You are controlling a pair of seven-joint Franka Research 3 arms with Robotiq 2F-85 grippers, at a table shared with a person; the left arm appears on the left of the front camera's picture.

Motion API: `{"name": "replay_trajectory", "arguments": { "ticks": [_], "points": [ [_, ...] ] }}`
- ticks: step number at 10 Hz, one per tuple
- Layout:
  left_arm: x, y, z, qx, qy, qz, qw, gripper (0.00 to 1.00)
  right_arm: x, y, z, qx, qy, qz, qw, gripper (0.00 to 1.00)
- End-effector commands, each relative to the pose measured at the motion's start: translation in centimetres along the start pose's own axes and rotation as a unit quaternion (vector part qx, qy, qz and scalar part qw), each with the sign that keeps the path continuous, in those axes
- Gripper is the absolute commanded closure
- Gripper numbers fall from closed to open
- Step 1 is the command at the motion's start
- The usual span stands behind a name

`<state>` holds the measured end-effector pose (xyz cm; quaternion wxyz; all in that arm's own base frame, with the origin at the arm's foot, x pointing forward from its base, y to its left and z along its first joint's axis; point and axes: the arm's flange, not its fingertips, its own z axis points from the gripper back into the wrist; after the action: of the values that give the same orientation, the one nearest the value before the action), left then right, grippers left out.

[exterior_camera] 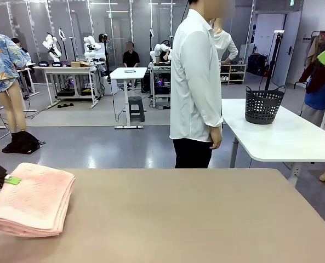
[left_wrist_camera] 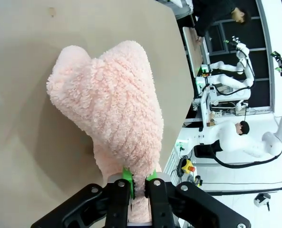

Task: Fold the towel.
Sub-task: Pick up the 100 cm Hotel Towel and place it on the left side of the table.

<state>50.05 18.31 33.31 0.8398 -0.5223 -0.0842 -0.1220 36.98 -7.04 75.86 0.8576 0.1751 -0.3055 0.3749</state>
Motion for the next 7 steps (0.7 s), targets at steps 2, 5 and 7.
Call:
{"name": "replay_trajectory", "arguments": {
  "ticks": [2,5,7],
  "points": [
    [0.34,1.40,1.75,0.004,0.017,-0.009,1.000,1.00,0.05,0.07,-0.05,-0.002,0.002,0.000,1.000,0.00],
    [0.26,1.57,1.79,0.019,0.016,-0.003,1.000,0.45,0.05,0.07,-0.05,-0.002,0.002,0.000,1.000,0.00],
    [0.28,1.21,1.76,0.024,0.014,0.000,1.000,0.44,0.05,0.07,-0.05,-0.002,0.002,0.000,1.000,0.00]
  ]
}}
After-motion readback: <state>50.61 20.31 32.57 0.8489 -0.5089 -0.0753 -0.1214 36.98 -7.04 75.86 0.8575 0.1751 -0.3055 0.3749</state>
